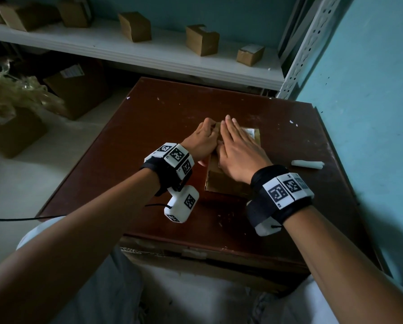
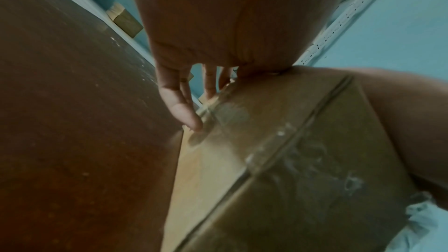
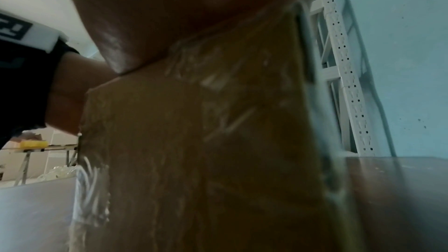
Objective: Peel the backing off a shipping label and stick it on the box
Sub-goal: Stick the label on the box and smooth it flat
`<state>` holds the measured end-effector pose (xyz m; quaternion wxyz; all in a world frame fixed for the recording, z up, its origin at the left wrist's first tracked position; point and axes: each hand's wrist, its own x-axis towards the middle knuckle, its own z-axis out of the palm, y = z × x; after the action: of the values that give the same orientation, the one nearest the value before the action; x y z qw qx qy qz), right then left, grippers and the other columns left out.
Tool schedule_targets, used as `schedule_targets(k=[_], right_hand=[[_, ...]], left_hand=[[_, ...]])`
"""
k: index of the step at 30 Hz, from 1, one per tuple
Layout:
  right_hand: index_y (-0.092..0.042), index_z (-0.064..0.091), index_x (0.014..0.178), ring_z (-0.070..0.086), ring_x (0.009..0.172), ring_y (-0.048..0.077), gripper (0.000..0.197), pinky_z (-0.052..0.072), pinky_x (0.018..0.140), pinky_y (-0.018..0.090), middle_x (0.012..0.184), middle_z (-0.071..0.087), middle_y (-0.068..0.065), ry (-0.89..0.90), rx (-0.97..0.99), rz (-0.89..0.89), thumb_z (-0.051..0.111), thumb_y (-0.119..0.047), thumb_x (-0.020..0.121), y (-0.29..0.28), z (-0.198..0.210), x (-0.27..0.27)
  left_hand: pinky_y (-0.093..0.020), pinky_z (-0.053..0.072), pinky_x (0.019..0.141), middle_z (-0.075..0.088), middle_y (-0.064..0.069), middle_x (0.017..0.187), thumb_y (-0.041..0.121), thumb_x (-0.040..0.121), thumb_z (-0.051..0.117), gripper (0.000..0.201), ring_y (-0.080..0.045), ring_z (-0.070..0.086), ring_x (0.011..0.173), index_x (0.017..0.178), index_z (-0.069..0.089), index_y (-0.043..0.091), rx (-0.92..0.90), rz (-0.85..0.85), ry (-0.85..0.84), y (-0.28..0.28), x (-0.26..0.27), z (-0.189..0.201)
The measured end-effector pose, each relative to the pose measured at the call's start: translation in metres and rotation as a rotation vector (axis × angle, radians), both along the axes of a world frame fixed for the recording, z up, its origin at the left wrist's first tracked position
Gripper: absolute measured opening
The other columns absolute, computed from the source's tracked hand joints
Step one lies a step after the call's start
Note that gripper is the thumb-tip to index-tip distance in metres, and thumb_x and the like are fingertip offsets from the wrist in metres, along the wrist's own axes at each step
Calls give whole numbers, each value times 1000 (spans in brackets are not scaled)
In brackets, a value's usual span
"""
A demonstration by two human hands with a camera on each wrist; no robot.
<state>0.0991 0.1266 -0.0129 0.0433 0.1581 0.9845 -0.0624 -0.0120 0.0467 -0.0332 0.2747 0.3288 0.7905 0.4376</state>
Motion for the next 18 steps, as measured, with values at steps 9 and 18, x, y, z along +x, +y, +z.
schedule_targets(k=[9,18], right_hand=[[-10,-5,154,-13,149,11,58,-5,122,30,162,-15,3,-6,-86,-8,12,-34,105,10,0,-6],[-13,-5,155,-12,149,10,58,-4,123,33,162,-14,1,-8,-84,-44,11,-36,104,24,-2,-7]], left_hand=[[-37,42,77,49,-10,126,34,105,27,32,-19,52,103,128,39,16,-24,-30,77,1,0,2],[-26,43,57,45,-7,123,30,105,24,31,-23,55,105,129,36,15,-43,-22,80,3,0,2]])
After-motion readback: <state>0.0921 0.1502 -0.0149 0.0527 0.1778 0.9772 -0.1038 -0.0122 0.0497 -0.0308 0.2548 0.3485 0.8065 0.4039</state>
